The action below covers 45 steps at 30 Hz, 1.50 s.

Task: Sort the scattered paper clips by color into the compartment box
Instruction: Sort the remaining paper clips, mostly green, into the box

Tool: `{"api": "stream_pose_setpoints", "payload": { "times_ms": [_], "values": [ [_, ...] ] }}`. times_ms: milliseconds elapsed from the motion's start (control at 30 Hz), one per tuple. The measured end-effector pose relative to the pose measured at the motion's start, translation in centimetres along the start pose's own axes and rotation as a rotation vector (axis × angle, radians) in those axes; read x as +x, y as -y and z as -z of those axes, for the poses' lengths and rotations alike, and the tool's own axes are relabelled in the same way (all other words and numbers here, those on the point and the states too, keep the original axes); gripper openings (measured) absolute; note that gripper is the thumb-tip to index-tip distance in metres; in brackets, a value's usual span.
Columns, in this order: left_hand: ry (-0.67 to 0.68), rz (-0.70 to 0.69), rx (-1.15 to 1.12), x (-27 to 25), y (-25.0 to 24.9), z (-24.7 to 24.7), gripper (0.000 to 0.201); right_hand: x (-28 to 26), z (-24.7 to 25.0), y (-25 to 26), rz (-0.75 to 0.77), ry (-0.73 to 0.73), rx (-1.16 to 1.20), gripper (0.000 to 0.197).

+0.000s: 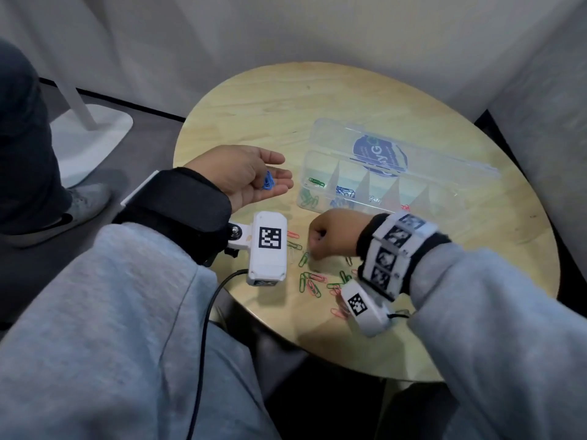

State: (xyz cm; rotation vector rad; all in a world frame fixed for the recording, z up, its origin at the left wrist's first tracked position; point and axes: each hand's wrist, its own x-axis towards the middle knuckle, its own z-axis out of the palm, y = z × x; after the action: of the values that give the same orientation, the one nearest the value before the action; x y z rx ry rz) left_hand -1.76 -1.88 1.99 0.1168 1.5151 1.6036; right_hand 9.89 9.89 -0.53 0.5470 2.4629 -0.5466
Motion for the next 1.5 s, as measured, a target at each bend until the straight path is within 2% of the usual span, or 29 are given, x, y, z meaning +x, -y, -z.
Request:
{"api": "stream_pose_setpoints", "payload": {
  "times_ms": [100,200,333,433,533,633,700,800,933,1033,1133,1200,1300,1400,1500],
  "values": [
    [0.006,-0.016,0.017,0.1,-0.3,-0.8,0.04,-0.9,2.9,-1.9,-0.056,-0.053,0.358,0.024],
    [0.043,-0.028,0.066,0.4,-0.6,-2.2,0.036,-1.3,5.2,-3.8,-0.089,-0.18,0.691,0.026],
    [0.068,-0.017,0.146,1.4,-0.5,-4.9,0.032,-1.0,6.6,-5.2,-0.14,-0.334,0.865,0.03],
    [0.059,0.007,0.163,2.0,-0.3,-6.9,0.02,0.0,6.7,-5.6,-0.187,-0.404,0.824,0.027],
    [0.053,0.054,0.143,2.4,-0.2,-8.6,0.002,0.9,6.9,-6.0,-0.21,-0.382,0.807,0.023],
    [0.029,0.053,0.134,3.1,0.3,-9.6,0.011,1.3,6.9,-6.3,-0.202,-0.371,0.738,0.022],
    [0.048,0.03,0.138,3.5,0.6,-10.2,0.014,1.2,6.8,-6.5,-0.159,-0.359,0.706,0.015],
    [0.099,0.004,0.123,3.7,0.7,-10.7,0.012,1.0,6.4,-6.8,-0.119,-0.331,0.736,0.033],
    [0.115,-0.047,0.131,3.8,0.6,-10.2,0.023,0.6,5.8,-6.9,-0.087,-0.33,0.907,0.036],
    [0.117,-0.088,0.2,3.3,0.0,-9.0,0.012,-0.2,5.6,-7.3,-0.04,-0.37,0.853,0.031],
    [0.063,-0.151,0.364,2.3,-0.9,-7.0,0.013,-1.1,5.2,-7.4,0.002,-0.414,0.831,0.024],
    [-0.017,-0.181,0.622,1.7,-1.0,-5.1,0.012,-1.6,4.9,-7.1,0.023,-0.465,0.757,0.026],
    [-0.112,-0.106,0.963,1.0,-0.1,-1.8,0.007,-2.3,4.3,-5.9,0.06,-0.514,0.6,0.025],
    [-0.126,0.021,1.121,0.1,1.2,0.6,0.004,-2.1,3.2,-4.2,0.085,-0.395,0.408,0.017],
    [-0.113,0.069,1.238,-0.3,2.1,1.5,0.007,-1.1,1.6,-3.1,0.027,-0.248,0.175,0.008]
  ]
}}
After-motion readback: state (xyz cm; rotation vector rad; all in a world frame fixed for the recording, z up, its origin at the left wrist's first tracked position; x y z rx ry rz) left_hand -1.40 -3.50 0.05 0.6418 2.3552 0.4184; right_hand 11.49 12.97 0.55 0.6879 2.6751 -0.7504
